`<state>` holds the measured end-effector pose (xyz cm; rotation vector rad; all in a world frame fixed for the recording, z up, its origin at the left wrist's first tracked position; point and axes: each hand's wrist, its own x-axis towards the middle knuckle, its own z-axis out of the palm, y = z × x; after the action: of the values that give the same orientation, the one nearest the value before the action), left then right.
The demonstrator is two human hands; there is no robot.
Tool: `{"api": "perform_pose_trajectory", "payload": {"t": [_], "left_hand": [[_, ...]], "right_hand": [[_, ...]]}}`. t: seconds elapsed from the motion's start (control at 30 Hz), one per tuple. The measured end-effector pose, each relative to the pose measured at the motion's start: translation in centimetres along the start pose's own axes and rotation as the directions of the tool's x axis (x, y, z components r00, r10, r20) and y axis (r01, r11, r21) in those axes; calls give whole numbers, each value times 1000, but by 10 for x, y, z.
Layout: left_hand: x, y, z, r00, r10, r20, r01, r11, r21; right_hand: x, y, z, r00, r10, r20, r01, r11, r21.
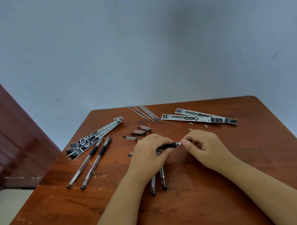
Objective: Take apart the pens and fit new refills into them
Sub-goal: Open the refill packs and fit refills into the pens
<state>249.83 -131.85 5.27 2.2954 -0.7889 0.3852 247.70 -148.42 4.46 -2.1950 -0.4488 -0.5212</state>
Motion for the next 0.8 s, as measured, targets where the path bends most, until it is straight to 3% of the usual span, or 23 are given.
{"api": "perform_pose_trajectory", "payload": {"t": [0.8], "left_hand": [[0, 3, -1, 1000, 10, -2, -10, 999, 35]], "right_hand": [[0, 6, 1, 998, -31, 47, 30, 999, 10]]}}
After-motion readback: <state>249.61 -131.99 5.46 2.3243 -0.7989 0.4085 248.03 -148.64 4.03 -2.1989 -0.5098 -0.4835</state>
